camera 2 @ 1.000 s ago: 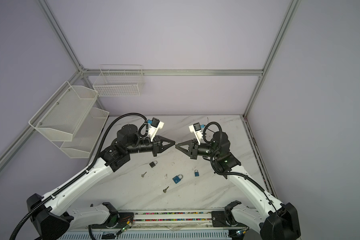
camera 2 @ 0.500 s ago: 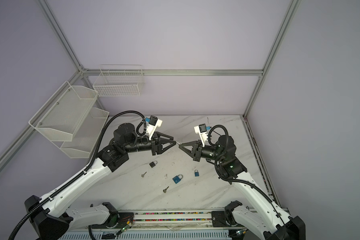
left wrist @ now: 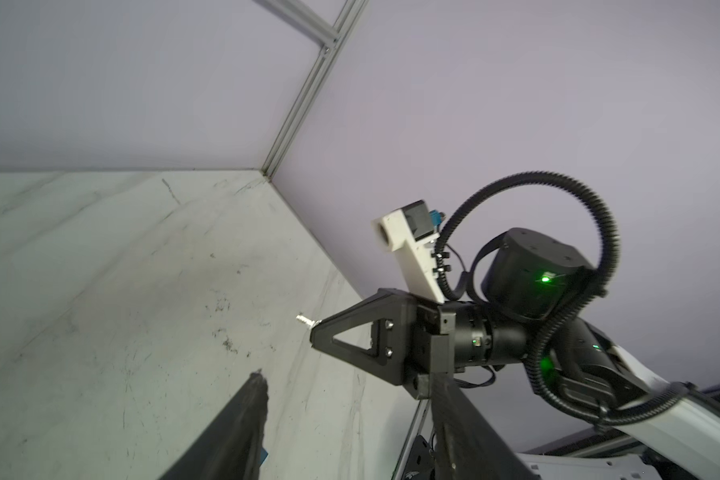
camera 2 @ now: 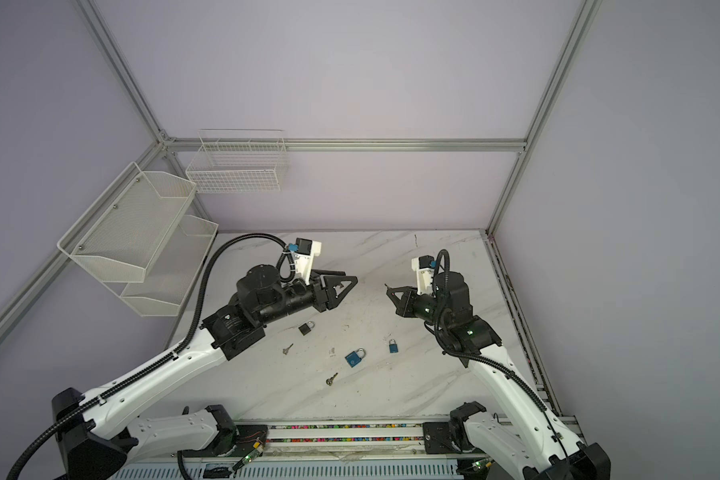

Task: Unlock with the key
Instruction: 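Lower the left gripper to the blue padlock while the right gripper holds the key, then close the left gripper on the blue padlock body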

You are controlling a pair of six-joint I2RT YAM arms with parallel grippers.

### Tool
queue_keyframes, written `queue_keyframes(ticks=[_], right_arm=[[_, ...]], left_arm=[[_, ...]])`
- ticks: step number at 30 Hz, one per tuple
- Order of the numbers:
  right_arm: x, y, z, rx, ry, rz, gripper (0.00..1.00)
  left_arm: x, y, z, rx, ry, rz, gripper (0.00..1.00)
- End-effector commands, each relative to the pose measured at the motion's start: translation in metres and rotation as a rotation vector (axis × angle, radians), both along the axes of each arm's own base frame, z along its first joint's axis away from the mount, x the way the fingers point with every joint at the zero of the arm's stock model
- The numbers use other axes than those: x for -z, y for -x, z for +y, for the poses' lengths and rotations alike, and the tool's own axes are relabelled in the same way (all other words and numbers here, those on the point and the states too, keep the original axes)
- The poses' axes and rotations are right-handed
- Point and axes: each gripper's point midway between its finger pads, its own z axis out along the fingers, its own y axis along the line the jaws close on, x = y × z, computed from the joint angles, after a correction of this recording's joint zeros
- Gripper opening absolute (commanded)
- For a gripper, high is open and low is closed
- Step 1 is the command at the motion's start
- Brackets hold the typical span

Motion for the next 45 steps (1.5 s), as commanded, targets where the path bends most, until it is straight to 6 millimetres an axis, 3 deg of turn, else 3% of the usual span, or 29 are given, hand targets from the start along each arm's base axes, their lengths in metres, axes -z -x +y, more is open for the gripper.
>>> queue_keyframes(ticks=[1, 4, 6, 9, 15, 21, 26, 35, 45], right_arm=[[0.026, -0.012, -0.039, 0.175, 0.106, 0.076, 0.0], [0.04, -0.018, -0.057, 0.242, 0.116, 0.115, 0.0], [0.05, -0.023, -0.072, 0.299, 0.122, 0.141, 0.0], [0.064, -0.029, -0.082, 0.315, 0.123, 0.168, 0.0], [0.079, -0.034, -0.089, 0.302, 0.074, 0.209, 0.0], [0.08, -0.035, -0.091, 0.306, 0.059, 0.204, 0.0], [0.081, -0.035, -0.094, 0.314, 0.048, 0.208, 0.0], [0.085, -0.035, -0.094, 0.306, 0.025, 0.211, 0.0], [0.086, -0.034, -0.087, 0.27, 0.002, 0.205, 0.0]], left_arm=[[0.046, -0.011, -0.006, -0.143, -0.136, 0.13, 0.64], [0.079, -0.007, -0.021, -0.181, -0.238, 0.205, 0.64], [0.112, -0.005, -0.036, -0.2, -0.338, 0.257, 0.65], [0.144, 0.0, -0.054, -0.206, -0.459, 0.317, 0.65], [0.184, 0.006, -0.094, -0.178, -0.617, 0.335, 0.65], [0.216, 0.01, -0.127, -0.137, -0.723, 0.339, 0.65], [0.236, 0.006, -0.136, -0.133, -0.809, 0.322, 0.65], [0.265, 0.008, -0.135, -0.139, -0.902, 0.322, 0.64], [0.271, 0.012, -0.12, -0.137, -0.956, 0.327, 0.55]])
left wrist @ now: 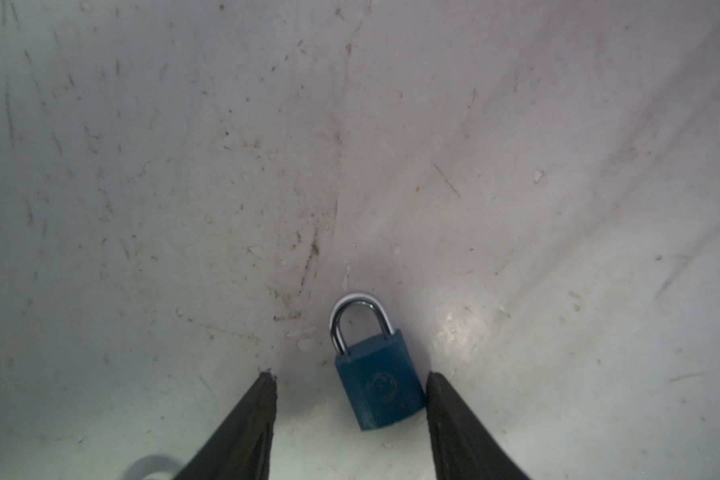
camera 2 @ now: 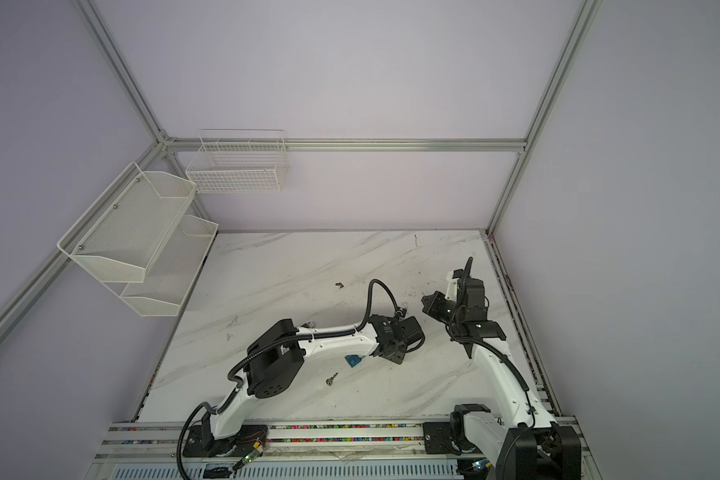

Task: Unlock with the key
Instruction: 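Close the left gripper on the blue padlock body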

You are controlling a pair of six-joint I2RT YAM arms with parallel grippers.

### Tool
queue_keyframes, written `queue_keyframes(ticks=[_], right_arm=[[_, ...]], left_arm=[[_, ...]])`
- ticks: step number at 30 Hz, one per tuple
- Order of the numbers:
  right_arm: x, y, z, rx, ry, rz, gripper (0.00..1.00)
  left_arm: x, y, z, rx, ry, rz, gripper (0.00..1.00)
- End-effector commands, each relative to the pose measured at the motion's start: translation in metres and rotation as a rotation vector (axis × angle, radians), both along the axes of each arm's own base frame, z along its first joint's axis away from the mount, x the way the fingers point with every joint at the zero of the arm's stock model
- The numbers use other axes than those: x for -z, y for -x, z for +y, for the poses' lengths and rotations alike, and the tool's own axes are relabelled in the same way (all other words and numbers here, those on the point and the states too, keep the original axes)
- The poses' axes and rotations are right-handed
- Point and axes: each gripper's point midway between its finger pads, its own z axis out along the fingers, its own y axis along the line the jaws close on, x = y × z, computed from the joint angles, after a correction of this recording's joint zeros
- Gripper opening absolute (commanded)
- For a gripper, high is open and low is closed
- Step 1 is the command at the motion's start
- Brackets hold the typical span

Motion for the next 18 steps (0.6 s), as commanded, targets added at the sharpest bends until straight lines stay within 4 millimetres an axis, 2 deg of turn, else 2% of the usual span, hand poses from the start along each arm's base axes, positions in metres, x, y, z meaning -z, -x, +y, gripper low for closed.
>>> queue_keyframes(ticks=[1, 4, 12, 18], right_arm=[[0.0, -0.001, 0.004, -0.026, -0.023, -0.011, 0.0], [0.001, -0.001, 0.007, -0.035, -0.038, -0.017, 0.0], [0.0, 0.0, 0.007, -0.039, -0.041, -0.019, 0.0], [0.003, 0.0, 0.009, -0.044, -0.045, -0.013, 0.0]], left_arm=[[-0.036, -0.008, -0.009, 0.009, 0.049, -0.054, 0.54], [-0.038, -0.007, -0.01, 0.009, 0.055, -0.051, 0.53], [-0.034, -0.011, -0.033, 0.042, 0.089, -0.03, 0.53], [-0.029, -0.014, -0.033, 0.039, 0.077, -0.035, 0.53]])
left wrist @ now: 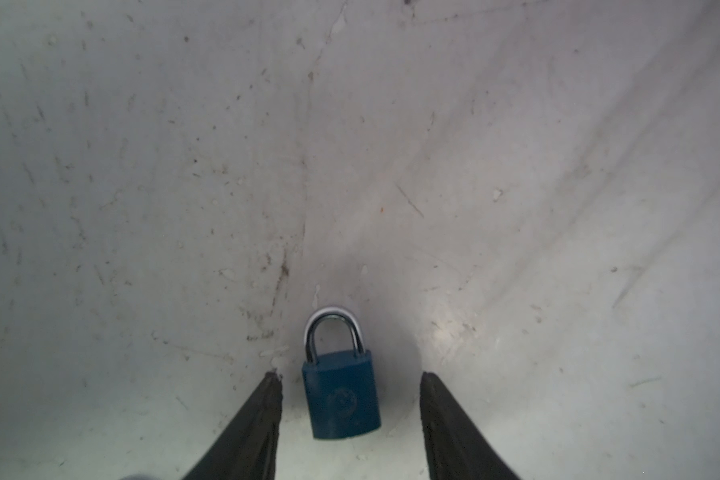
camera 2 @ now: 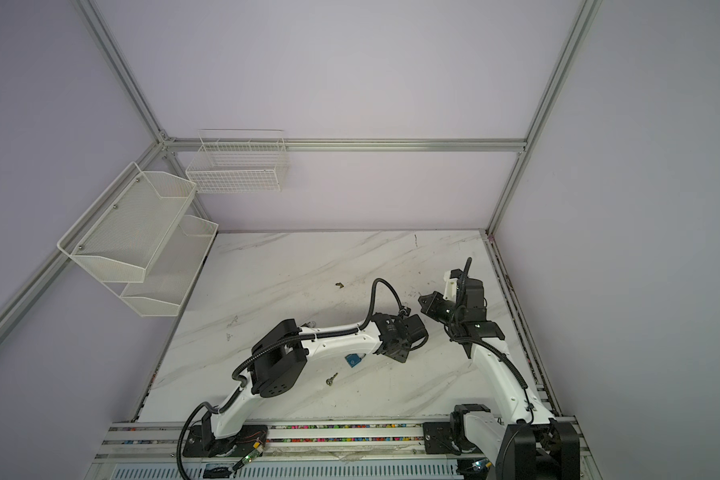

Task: Unlock with the key
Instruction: 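Close the left gripper on the blue padlock body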

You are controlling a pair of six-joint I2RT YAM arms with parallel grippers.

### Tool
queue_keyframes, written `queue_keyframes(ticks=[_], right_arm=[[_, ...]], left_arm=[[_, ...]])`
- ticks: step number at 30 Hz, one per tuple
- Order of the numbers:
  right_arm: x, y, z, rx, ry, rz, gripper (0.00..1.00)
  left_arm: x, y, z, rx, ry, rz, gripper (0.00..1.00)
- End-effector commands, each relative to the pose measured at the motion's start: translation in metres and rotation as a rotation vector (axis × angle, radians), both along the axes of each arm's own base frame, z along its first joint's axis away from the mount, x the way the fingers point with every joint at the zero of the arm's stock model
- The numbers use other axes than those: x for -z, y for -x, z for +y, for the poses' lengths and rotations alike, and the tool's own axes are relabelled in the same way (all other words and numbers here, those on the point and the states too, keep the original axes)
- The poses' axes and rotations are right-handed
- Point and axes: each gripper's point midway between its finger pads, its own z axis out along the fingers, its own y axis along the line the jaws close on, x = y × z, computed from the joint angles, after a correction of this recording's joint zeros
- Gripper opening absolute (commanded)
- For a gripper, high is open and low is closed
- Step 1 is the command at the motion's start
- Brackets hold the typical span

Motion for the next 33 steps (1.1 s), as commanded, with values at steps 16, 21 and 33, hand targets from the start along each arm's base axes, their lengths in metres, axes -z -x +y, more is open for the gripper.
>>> queue_keyframes(ticks=[16, 21, 33], right_arm=[[0.006, 0.002, 0.003, -0.016, -0.019, 0.005, 0.0], [0.005, 0.001, 0.003, -0.017, -0.021, 0.003, 0.0], [0.004, 0.001, 0.0, -0.006, -0.003, 0.002, 0.0]], left_arm=[[-0.009, -0.016, 0.002, -0.062, 0.005, -0.021, 0.41], [-0.003, -0.015, 0.007, -0.078, 0.004, 0.004, 0.37], [-0.006, -0.018, 0.014, -0.111, 0.025, 0.025, 0.22]])
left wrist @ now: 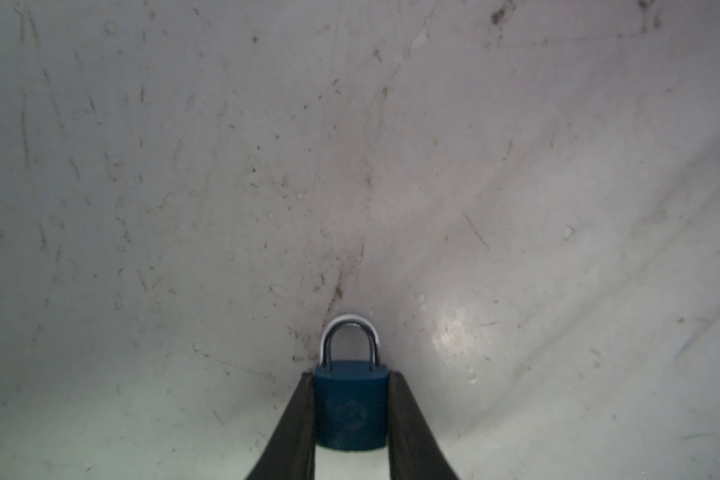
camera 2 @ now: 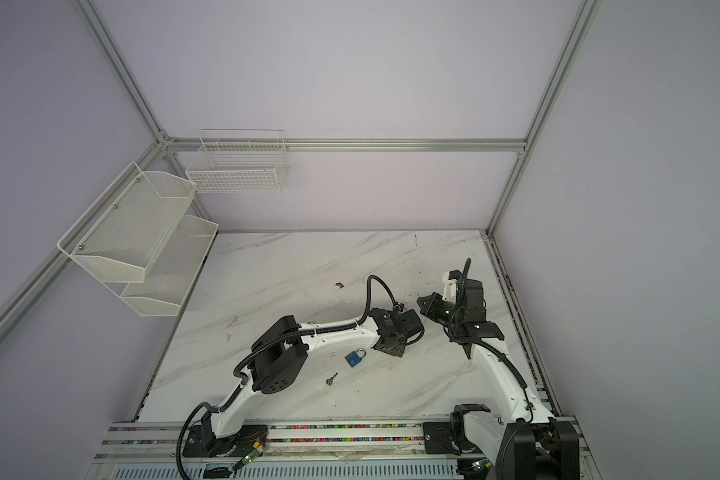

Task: Unlock with the key
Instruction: 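Lift the blue padlock with the left gripper while the right gripper brings the key over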

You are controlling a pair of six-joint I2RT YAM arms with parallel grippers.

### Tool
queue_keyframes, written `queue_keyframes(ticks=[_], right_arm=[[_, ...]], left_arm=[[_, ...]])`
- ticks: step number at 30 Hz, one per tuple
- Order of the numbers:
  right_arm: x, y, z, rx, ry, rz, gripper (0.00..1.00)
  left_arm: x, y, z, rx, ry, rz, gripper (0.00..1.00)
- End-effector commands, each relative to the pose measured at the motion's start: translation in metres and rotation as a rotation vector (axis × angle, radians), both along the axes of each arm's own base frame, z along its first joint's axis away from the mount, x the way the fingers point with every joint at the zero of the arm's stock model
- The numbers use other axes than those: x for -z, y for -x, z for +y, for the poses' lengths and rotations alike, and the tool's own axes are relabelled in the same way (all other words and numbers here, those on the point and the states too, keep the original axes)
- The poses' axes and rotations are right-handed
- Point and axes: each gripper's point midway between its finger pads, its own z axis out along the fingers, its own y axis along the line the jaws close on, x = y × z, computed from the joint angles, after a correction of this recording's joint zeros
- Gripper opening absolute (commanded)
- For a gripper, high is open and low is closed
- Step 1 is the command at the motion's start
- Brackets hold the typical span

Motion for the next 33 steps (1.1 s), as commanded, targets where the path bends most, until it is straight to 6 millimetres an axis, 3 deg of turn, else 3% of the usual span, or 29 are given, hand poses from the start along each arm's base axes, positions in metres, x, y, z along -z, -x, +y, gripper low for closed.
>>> queue_keyframes(ticks=[1, 5, 10, 15, 19, 24, 31, 33], right_arm=[[-0.001, -0.002, -0.004, 0.014, 0.015, -0.011, 0.0], [-0.008, -0.002, -0.008, 0.029, 0.036, -0.031, 0.0], [-0.021, -0.002, -0.009, 0.032, 0.044, -0.068, 0.0], [-0.037, -0.004, -0.007, 0.028, 0.045, -0.11, 0.0], [-0.051, -0.003, 0.006, 0.004, 0.062, -0.155, 0.0], [-0.054, 0.001, 0.036, -0.036, 0.085, -0.181, 0.0], [-0.046, 0.016, 0.096, -0.132, 0.069, -0.207, 0.0], [-0.043, 0.022, 0.112, -0.164, 0.057, -0.216, 0.0]], left_arm=[[-0.013, -0.004, 0.001, -0.031, 0.038, 0.002, 0.2], [-0.034, -0.013, 0.0, -0.071, 0.118, -0.014, 0.14], [-0.087, -0.028, 0.001, -0.141, 0.305, -0.069, 0.06], [-0.132, -0.042, 0.033, -0.259, 0.462, -0.138, 0.01], [-0.154, -0.049, 0.068, -0.364, 0.558, -0.171, 0.0], [-0.177, -0.055, 0.114, -0.487, 0.628, -0.252, 0.0], [-0.182, -0.053, 0.162, -0.649, 0.702, -0.287, 0.0], [-0.192, -0.051, 0.174, -0.671, 0.745, -0.307, 0.0]])
